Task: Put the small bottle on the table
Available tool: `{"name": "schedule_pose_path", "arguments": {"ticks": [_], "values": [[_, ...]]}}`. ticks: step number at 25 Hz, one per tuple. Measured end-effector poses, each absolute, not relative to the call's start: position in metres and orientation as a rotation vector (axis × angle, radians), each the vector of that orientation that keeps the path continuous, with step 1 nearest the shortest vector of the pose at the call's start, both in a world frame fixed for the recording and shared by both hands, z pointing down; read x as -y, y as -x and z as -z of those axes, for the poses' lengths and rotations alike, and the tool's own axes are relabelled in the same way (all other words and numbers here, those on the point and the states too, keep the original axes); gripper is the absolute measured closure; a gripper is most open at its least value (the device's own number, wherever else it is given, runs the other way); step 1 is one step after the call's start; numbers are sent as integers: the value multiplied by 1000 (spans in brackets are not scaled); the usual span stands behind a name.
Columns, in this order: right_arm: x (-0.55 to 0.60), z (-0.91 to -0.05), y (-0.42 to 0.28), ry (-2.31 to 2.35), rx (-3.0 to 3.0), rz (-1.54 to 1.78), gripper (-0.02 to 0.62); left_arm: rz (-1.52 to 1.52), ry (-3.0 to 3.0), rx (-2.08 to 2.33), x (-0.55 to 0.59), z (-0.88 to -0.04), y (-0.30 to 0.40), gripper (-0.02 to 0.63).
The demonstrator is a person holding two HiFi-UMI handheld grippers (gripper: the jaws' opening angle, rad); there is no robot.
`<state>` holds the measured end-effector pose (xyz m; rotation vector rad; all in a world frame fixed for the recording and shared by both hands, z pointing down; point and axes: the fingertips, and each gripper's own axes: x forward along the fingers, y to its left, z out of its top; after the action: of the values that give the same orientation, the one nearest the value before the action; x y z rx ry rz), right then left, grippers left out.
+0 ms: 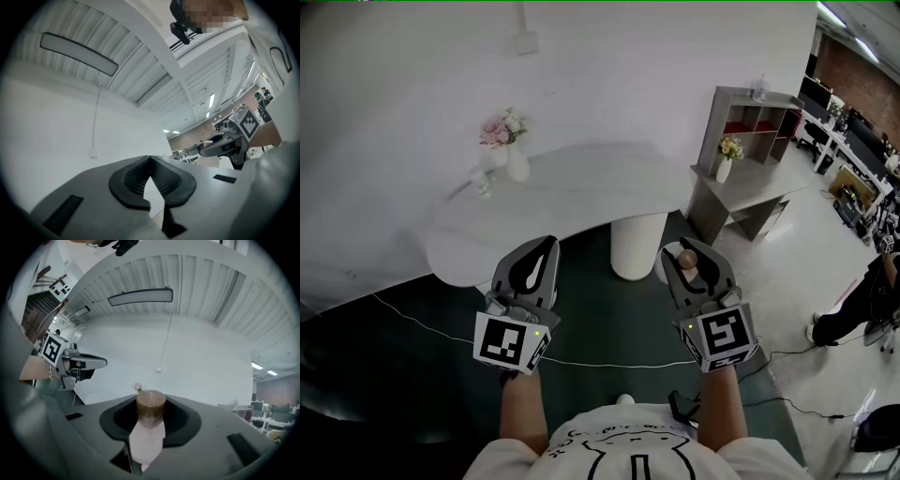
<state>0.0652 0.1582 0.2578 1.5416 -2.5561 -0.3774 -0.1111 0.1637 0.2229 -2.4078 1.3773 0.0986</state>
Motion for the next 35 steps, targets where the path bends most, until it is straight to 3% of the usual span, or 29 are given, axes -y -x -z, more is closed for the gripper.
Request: {"name": "schedule_pose_path", "arguments": {"ticks": [16,35], "values": [[-33,-290,-90,-1496,2567,283,476,-84,2445,-1388,-25,-243,82,603],[207,-328,-72,-1584,2447,136,476,-101,2606,-1250,241,-268,96,603]]}}
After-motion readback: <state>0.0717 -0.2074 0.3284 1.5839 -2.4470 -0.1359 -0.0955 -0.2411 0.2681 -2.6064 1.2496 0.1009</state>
